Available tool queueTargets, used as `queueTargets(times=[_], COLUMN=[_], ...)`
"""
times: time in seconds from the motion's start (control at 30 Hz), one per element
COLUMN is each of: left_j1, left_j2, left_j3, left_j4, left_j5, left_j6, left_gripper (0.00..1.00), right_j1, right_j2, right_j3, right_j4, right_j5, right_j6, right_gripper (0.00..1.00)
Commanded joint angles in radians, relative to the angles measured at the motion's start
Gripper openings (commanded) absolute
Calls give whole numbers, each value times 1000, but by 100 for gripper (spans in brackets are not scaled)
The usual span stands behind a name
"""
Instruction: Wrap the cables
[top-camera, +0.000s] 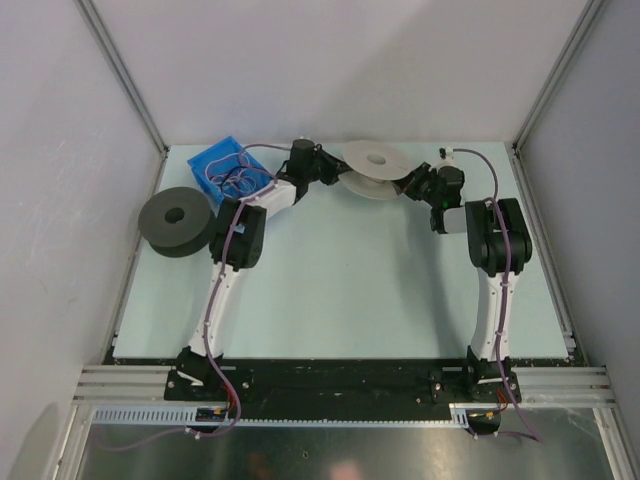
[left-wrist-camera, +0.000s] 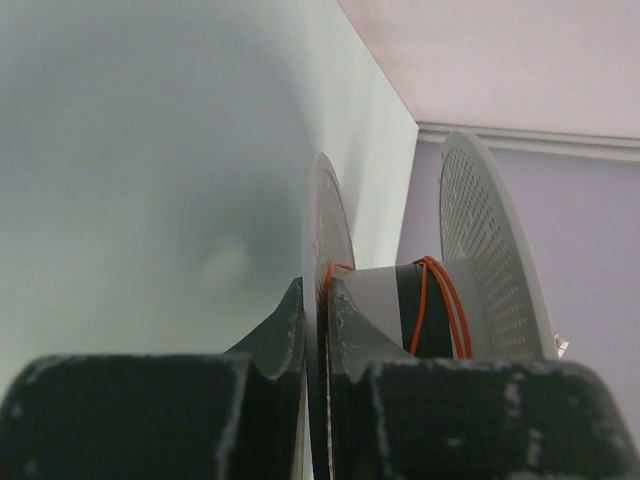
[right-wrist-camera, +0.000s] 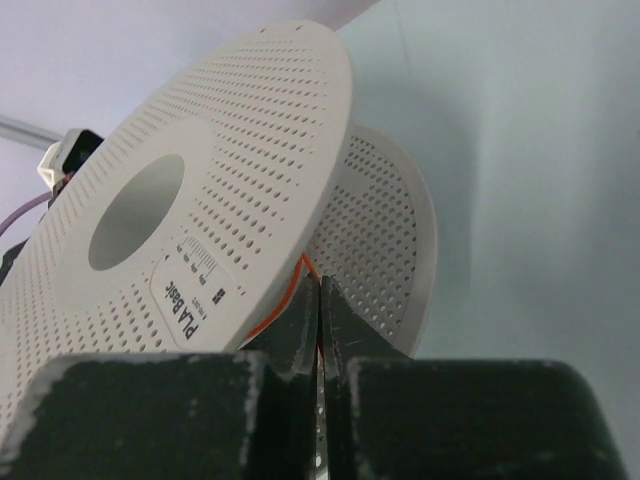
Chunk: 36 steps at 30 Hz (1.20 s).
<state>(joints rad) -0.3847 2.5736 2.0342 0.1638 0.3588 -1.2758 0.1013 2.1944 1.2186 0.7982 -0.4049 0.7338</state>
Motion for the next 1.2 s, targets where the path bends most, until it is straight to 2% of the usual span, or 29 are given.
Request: queueTargets(times=[0.0, 0.23, 0.37, 0.57, 0.6, 0.67, 0.73, 0.8, 0.9, 0.97, 1.1, 1.17], left_j1=[-34, -39, -36, -28, -28, -28, -26, -21, -10, -5, -2, -2], left_j2=[70, 156, 137, 100, 94, 84, 74, 62, 43, 36, 39, 42], left_j3=[121, 224, 166, 109, 101, 88, 74, 66, 63, 63, 61, 60], left_j4=[111, 111, 111, 110, 111, 112, 119, 122, 123, 125, 128, 132], left_j5=[-241, -315, -293, -252, -246, -230, -218, -220, -227, -226, -224, -220], left_j6=[155, 190, 165, 139, 134, 132, 134, 128, 121, 120, 119, 116], left_gripper=[11, 20, 23, 22, 20, 7, 2, 0, 0, 0, 0, 0], right_j1=[31, 29, 30, 32, 32, 31, 27, 20, 9, 0, -2, -1], right_j2=[73, 184, 221, 244, 244, 244, 240, 227, 202, 188, 164, 159], right_j3=[103, 185, 209, 228, 230, 238, 245, 246, 228, 215, 190, 184], right_j4=[86, 121, 103, 91, 91, 87, 80, 50, -7, -52, -119, -127], right_j5=[-149, -141, -141, -142, -143, -152, -171, -201, -247, -259, -270, -272], right_j6=[34, 72, 81, 90, 90, 91, 94, 94, 71, 41, -32, -49], right_gripper=[0, 0, 0, 0, 0, 0, 0, 1, 14, 17, 18, 14])
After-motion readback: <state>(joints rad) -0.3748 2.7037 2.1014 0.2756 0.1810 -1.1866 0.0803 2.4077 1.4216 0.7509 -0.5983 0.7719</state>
